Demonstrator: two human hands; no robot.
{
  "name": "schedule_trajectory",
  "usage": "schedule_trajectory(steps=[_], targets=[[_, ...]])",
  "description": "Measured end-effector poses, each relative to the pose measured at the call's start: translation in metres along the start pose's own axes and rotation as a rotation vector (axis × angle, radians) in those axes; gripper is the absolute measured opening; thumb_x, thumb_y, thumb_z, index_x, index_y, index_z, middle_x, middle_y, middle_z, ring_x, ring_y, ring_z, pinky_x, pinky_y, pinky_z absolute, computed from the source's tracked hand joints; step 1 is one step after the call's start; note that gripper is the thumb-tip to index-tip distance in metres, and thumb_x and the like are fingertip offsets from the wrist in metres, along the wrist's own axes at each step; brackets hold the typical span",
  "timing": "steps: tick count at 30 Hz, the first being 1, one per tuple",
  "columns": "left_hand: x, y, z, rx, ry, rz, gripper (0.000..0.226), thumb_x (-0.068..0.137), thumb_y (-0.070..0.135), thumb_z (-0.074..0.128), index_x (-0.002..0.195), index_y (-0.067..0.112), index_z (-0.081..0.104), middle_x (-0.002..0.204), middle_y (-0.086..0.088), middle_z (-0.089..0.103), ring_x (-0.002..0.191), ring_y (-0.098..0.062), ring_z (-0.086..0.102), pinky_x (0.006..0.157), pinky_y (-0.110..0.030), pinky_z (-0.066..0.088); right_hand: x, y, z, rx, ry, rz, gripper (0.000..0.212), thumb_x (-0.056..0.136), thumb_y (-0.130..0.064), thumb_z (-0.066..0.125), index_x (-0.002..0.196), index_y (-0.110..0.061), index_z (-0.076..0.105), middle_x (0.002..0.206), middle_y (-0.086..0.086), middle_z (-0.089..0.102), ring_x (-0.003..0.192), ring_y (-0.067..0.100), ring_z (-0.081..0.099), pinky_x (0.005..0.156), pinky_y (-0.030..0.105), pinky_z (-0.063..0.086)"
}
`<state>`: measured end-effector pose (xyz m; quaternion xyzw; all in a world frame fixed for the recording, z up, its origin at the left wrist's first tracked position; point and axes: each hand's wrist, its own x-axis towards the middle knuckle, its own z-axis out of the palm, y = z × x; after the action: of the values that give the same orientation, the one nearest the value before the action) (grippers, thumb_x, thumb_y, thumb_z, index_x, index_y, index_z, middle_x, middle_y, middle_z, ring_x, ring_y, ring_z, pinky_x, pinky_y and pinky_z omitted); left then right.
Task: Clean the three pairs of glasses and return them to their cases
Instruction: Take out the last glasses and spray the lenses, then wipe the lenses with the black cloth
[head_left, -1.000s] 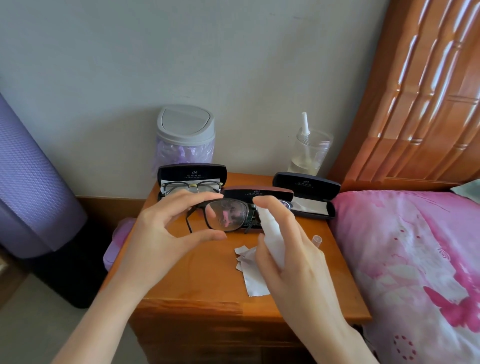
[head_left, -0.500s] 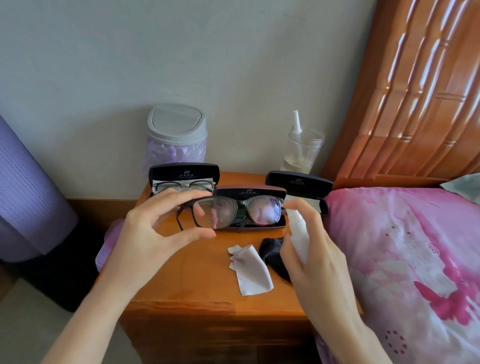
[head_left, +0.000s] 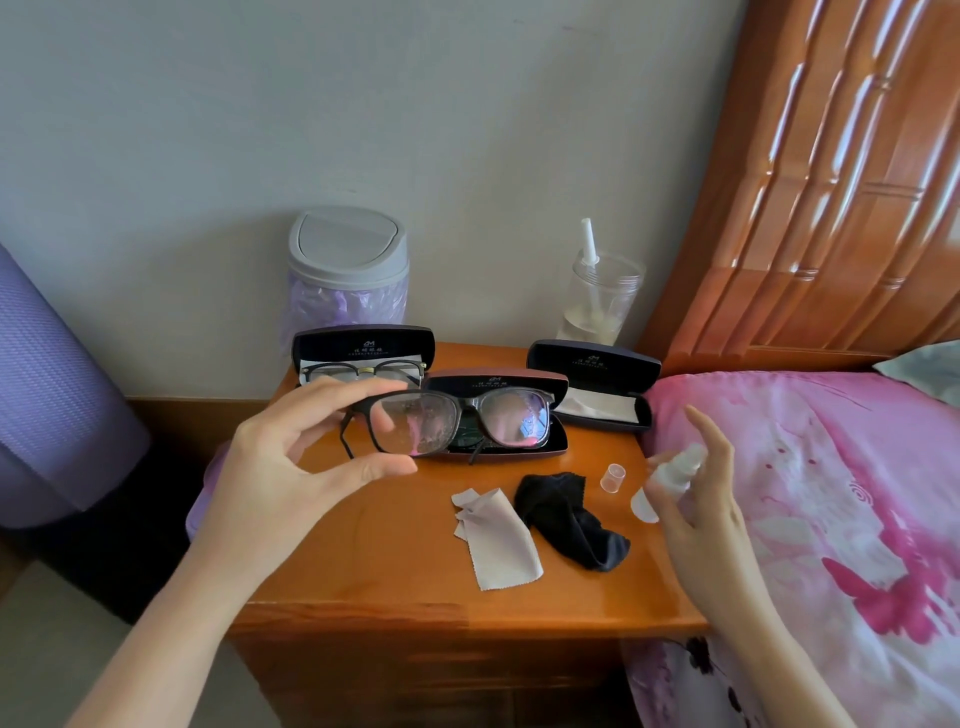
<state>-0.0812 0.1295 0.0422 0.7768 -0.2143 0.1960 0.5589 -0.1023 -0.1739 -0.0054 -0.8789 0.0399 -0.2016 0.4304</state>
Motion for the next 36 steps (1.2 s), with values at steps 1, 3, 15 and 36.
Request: schedule_trajectory(steps=[1,3,15,36], targets=[[0.0,0.0,0.0,0.002,0.001,-0.002,0.049,0.064,0.03,0.08,0.111,0.025,0.066,0.089,0.006,0.066,0.094,-0.012,0.063,0.093,-0.013,0.045,0.001,0.006,0.0,-0.011,-0.012,0.029,0.062,0.096,-0.008,0.049,0.142,-0.038,0.02,0.09,-0.006,0.06,0.075,0.001,0.061,0.06,0.013,0.043],[0.0,-0.001,-0.001,0.014,-0.006,0.008,0.05,0.066,0.036,0.08,0.113,0.025,0.066,0.091,0.008,0.067,0.095,-0.012,0.063,0.092,-0.011,0.045,0.002,0.015,0.001,-0.046,-0.009,0.063,0.06,0.096,-0.012,0.05,0.143,-0.035,0.02,0.096,-0.003,0.062,0.079,0.005,0.061,0.062,0.012,0.04],[-0.001,-0.002,-0.004,0.036,-0.017,0.004,0.051,0.064,0.039,0.078,0.113,0.031,0.063,0.093,0.011,0.066,0.096,-0.008,0.063,0.092,-0.007,0.044,-0.009,0.008,-0.004,-0.09,0.217,-0.079,0.062,0.087,-0.013,0.066,0.14,-0.023,0.036,0.132,-0.007,0.047,0.116,0.014,0.047,0.093,0.026,0.034],[-0.005,-0.004,-0.017,-0.003,0.05,0.013,0.047,0.064,0.042,0.074,0.11,0.037,0.064,0.089,0.01,0.067,0.093,-0.011,0.065,0.094,-0.015,0.047,0.0,-0.04,0.031,0.286,-0.072,0.144,0.007,0.088,-0.013,0.065,0.085,-0.016,0.07,0.077,-0.004,0.071,0.079,0.01,0.066,0.068,0.016,0.051]])
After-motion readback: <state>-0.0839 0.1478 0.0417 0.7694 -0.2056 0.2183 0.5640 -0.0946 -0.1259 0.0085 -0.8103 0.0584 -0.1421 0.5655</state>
